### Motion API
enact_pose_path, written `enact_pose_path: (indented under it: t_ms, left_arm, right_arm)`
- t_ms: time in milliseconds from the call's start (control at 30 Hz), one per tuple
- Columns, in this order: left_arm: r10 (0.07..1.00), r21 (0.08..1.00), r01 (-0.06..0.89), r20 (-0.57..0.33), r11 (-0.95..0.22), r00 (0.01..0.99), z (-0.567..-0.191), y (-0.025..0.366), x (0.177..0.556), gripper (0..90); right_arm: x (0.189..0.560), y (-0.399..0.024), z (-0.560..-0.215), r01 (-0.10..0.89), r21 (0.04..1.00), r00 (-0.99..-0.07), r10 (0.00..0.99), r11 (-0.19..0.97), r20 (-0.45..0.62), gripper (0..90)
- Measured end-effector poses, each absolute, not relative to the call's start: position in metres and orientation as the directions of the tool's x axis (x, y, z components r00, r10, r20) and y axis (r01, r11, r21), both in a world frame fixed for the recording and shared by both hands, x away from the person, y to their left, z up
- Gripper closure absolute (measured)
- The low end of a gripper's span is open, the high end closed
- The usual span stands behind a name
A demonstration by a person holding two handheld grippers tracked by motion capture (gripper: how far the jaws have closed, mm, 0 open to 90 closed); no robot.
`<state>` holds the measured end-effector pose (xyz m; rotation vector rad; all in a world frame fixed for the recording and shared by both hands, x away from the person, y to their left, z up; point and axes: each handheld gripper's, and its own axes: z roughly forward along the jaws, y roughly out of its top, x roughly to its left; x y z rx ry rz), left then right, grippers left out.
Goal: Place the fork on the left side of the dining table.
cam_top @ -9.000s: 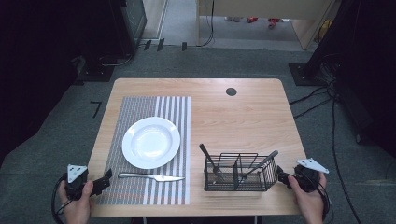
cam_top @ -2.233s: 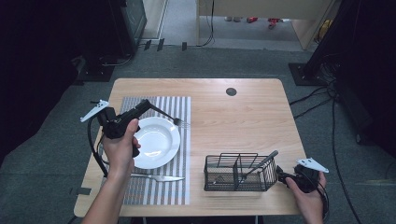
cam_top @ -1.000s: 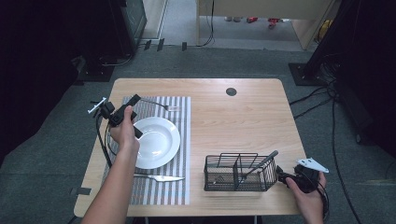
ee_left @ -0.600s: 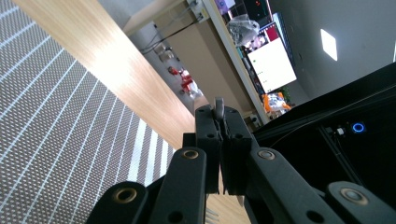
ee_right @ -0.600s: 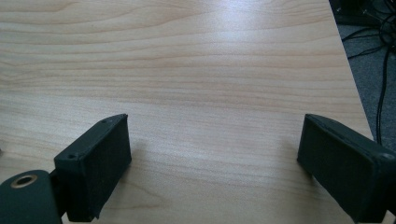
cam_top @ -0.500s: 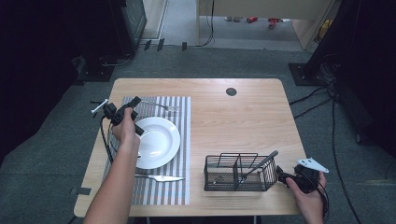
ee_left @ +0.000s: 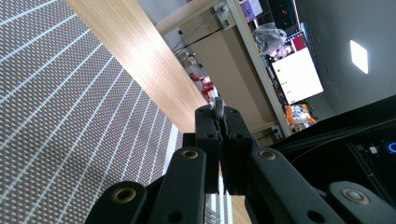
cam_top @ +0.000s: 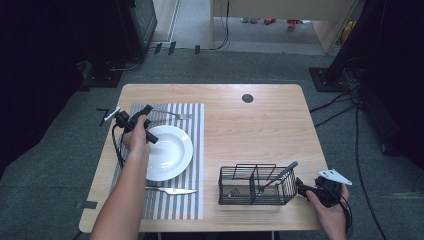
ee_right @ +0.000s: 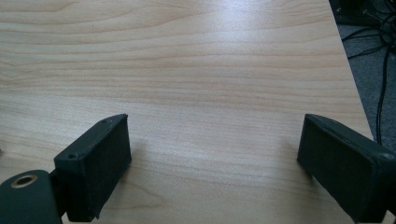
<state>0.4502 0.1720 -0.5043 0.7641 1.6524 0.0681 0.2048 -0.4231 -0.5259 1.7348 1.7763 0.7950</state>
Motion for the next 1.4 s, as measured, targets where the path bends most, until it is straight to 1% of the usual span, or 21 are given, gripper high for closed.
enact_pose_path:
  t_ms: [67,167,267,400,467,500,567,633,800,900,967,1033,1067,1100,1233,1400]
  left_arm:
    - [0.539,0.464,0.443,-0.841,0.767,-0.054,-0.503,0.173,0.451,87.2]
    - [0.518,0.427,0.457,-0.850,0.780,-0.090,-0.499,0.174,0.452,87.0]
    - [0.530,0.424,0.487,-0.842,0.764,-0.097,-0.497,0.176,0.454,87.0]
    - [0.484,0.376,0.500,-0.869,0.780,-0.102,-0.496,0.181,0.452,88.5]
    - [0.483,0.379,0.497,-0.870,0.781,-0.096,-0.497,0.181,0.451,88.8]
    - [0.465,0.363,0.499,-0.881,0.787,-0.093,-0.499,0.183,0.451,88.9]
    - [0.460,0.360,0.500,-0.883,0.788,-0.089,-0.501,0.184,0.450,89.0]
    - [0.430,0.330,0.513,-0.899,0.792,-0.087,-0.504,0.186,0.450,89.0]
    - [0.417,0.306,0.523,-0.903,0.796,-0.107,-0.508,0.190,0.450,88.9]
    - [0.423,0.309,0.519,-0.899,0.797,-0.115,-0.508,0.190,0.451,88.6]
    - [0.462,0.332,0.526,-0.876,0.783,-0.136,-0.509,0.191,0.451,86.6]
    - [0.518,0.355,0.546,-0.837,0.759,-0.176,-0.511,0.193,0.452,81.5]
    - [0.527,0.350,0.554,-0.827,0.755,-0.195,-0.512,0.195,0.453,76.9]
    - [0.525,0.340,0.558,-0.825,0.757,-0.208,-0.513,0.196,0.454,75.1]
    - [0.512,0.319,0.563,-0.829,0.763,-0.224,-0.514,0.198,0.454,77.7]
    - [0.539,0.324,0.570,-0.802,0.755,-0.258,-0.515,0.199,0.456,75.3]
  right_arm:
    - [0.205,-0.423,-0.526,0.688,0.726,-0.038,0.999,0.005,0.030,9.5]
    - [0.205,-0.423,-0.526,0.688,0.726,-0.038,0.999,0.005,0.030,9.5]
    - [0.205,-0.423,-0.526,0.688,0.725,-0.037,0.999,0.003,0.031,9.5]
    - [0.205,-0.423,-0.526,0.688,0.725,-0.037,0.999,0.003,0.030,9.5]
    - [0.205,-0.423,-0.526,0.688,0.726,-0.037,0.999,0.003,0.030,9.5]
    - [0.205,-0.423,-0.526,0.688,0.726,-0.037,0.999,0.004,0.030,9.5]
    - [0.205,-0.423,-0.526,0.688,0.726,-0.037,0.999,0.003,0.030,9.5]
    - [0.205,-0.423,-0.526,0.688,0.726,-0.037,0.999,0.003,0.030,9.5]
    - [0.205,-0.423,-0.526,0.688,0.726,-0.037,0.999,0.003,0.030,9.5]
    - [0.205,-0.423,-0.526,0.688,0.725,-0.037,0.999,0.003,0.030,9.5]
    - [0.205,-0.423,-0.526,0.688,0.726,-0.037,0.999,0.003,0.030,9.5]
    - [0.205,-0.423,-0.526,0.688,0.726,-0.037,0.999,0.003,0.030,9.5]
    - [0.205,-0.423,-0.526,0.687,0.726,-0.037,0.999,0.005,0.029,9.7]
    - [0.204,-0.423,-0.526,0.688,0.726,-0.038,0.999,0.004,0.030,9.7]
    - [0.204,-0.423,-0.526,0.687,0.727,-0.039,0.999,0.005,0.030,9.7]
    - [0.204,-0.423,-0.526,0.687,0.726,-0.039,0.999,0.005,0.030,9.7]
